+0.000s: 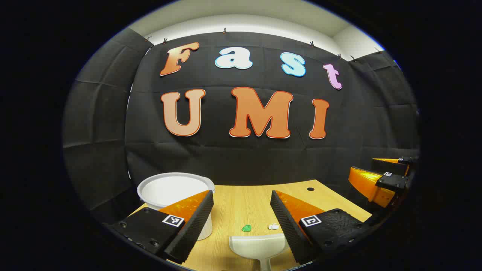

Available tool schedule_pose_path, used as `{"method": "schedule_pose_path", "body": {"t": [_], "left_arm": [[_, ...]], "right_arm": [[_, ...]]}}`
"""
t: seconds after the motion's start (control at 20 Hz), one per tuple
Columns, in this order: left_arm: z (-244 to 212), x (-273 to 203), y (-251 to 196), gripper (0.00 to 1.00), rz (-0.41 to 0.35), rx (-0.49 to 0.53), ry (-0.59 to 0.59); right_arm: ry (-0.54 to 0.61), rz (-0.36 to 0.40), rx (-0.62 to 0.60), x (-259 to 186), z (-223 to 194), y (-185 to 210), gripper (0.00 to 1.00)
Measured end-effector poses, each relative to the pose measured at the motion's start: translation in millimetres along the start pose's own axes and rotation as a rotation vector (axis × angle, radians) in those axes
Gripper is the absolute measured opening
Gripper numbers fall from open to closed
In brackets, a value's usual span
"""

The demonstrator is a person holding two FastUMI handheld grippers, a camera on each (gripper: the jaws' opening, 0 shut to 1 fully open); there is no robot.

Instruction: Pick up the small broom and dustpan from the desktop, sweep the trash into the dustpan with the broom, and then empty the trash into the garbage bin.

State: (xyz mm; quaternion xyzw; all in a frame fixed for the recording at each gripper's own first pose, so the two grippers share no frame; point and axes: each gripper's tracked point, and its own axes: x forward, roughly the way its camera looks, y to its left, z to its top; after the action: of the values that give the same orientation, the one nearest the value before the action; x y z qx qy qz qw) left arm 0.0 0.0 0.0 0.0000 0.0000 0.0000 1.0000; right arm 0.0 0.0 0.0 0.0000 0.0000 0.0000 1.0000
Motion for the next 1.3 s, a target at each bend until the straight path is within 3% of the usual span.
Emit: {"method": "schedule_pose_path", "body": {"t": [0.7, 1.3], "left_arm": [[7.4, 7.8, -0.3, 0.96, 0.009, 0.001, -0.009], [2.4, 16.0, -8.2, 0.96, -0.03, 0.011, 0.006]], "right_arm": [[-0.011, 0.003, 0.017, 5.4, 3.4, -6.2, 0.94], [0.007, -0.014, 0.012, 10.3, -2.3, -9.6, 0.94]]}}
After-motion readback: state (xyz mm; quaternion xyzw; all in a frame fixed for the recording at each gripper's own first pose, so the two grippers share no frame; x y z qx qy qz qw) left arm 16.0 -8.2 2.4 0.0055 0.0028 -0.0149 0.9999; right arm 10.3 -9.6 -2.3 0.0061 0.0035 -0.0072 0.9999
